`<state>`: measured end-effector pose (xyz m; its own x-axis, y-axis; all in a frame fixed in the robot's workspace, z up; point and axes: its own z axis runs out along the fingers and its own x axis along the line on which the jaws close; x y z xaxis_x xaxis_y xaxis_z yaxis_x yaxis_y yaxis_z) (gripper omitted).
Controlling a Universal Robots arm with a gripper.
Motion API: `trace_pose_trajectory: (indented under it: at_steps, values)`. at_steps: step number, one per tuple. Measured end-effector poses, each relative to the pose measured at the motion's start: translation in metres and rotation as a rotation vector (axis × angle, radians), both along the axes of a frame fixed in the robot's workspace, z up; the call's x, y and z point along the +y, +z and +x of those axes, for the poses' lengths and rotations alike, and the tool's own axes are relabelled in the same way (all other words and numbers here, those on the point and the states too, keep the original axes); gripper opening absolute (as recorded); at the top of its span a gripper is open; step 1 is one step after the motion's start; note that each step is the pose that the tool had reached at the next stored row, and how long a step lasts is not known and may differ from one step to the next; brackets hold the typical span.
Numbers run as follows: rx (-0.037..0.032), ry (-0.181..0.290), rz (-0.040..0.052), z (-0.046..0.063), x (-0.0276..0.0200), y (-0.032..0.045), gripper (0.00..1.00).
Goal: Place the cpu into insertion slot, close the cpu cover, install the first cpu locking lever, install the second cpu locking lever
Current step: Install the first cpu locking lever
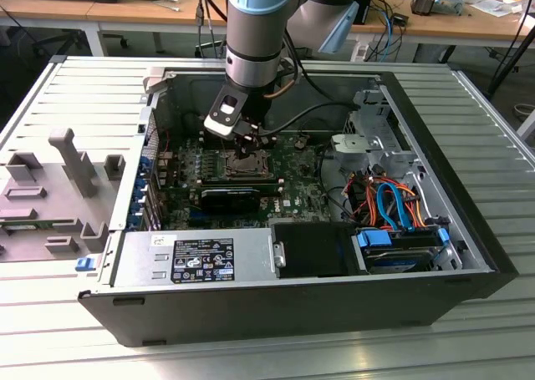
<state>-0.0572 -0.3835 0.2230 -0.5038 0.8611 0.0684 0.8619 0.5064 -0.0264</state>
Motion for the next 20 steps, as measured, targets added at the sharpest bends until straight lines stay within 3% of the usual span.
trace_pose_trajectory:
  at_steps: [20]
  values:
    - [0.0, 0.053, 0.0, 0.0, 0.0, 0.0, 0.11]
